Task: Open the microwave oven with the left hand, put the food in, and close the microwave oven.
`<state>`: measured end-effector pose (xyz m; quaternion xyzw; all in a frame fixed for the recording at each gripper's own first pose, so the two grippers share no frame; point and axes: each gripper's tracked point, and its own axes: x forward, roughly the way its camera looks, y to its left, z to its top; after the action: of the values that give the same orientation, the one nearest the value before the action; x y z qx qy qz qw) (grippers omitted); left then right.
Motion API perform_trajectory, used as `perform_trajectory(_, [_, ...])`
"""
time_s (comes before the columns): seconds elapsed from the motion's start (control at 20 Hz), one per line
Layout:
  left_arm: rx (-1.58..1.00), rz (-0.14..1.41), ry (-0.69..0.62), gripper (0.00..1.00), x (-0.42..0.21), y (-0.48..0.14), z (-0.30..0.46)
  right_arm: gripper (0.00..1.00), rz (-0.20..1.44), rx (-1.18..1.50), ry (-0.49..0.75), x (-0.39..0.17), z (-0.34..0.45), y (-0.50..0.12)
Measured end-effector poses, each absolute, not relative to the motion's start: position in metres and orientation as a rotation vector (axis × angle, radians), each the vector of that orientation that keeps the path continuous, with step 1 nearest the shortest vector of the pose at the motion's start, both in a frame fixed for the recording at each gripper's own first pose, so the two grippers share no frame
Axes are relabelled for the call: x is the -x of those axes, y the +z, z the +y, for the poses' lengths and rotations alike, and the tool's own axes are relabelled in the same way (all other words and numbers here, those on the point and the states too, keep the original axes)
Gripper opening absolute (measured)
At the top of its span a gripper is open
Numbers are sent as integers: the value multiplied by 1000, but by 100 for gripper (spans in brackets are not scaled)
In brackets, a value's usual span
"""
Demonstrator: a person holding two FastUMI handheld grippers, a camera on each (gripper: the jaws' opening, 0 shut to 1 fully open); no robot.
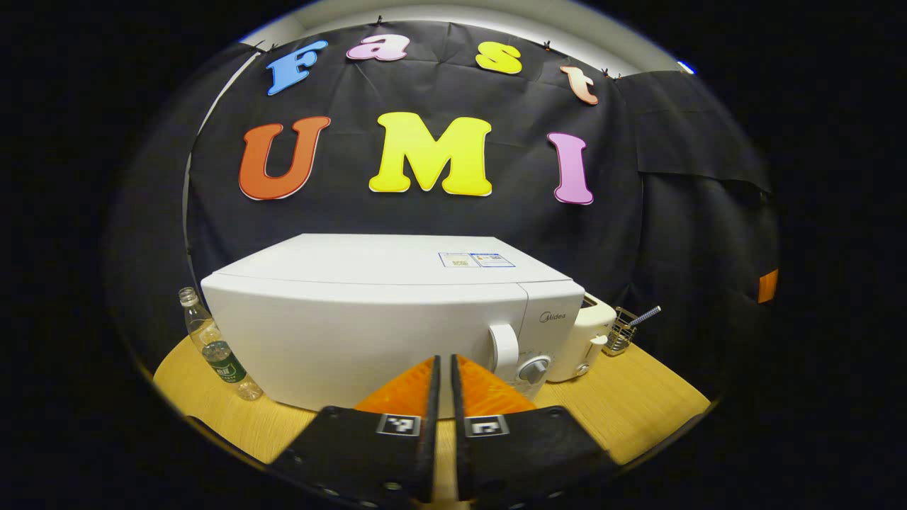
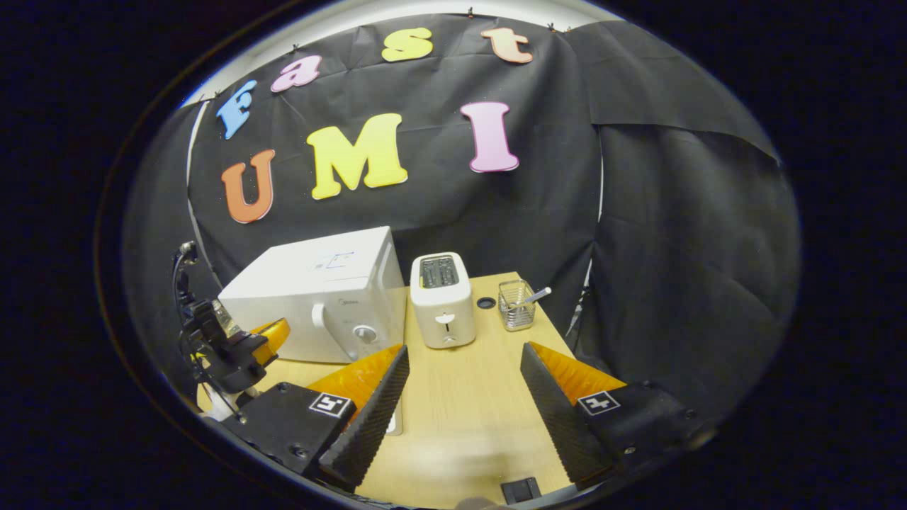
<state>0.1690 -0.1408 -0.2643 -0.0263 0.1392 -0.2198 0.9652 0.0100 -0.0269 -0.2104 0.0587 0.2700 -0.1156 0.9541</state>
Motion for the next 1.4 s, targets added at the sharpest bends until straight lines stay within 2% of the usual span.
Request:
perform_trajectory(0.15, [33,271,-414,87,-157,-255,-122,100,533,-117,-210,-8,-13,-207])
perform_trajectory(0.2, [20,267,-405,94,-153,-253,-117,100,526,-118,-202,-8,-8,-206])
perform_trajectory(0.45, [15,237,-375,93,-126,-222,-83,100,487,-115,-174,-9,14,-194])
perform_trajectory(0.9, [-35,127,-338,93,-68,-120,-5,100,326,-91,-154,-7,46,-143])
perform_trajectory(1.1, [-2,86,-336,93,-53,-79,7,100,253,-101,-165,-4,49,-114])
perform_trajectory(1.35, [-11,53,-263,93,-56,-55,24,100,183,-83,-143,-10,59,-83])
perform_trajectory(1.4, [-20,41,-251,93,-55,-54,27,90,176,-79,-134,-12,62,-80])
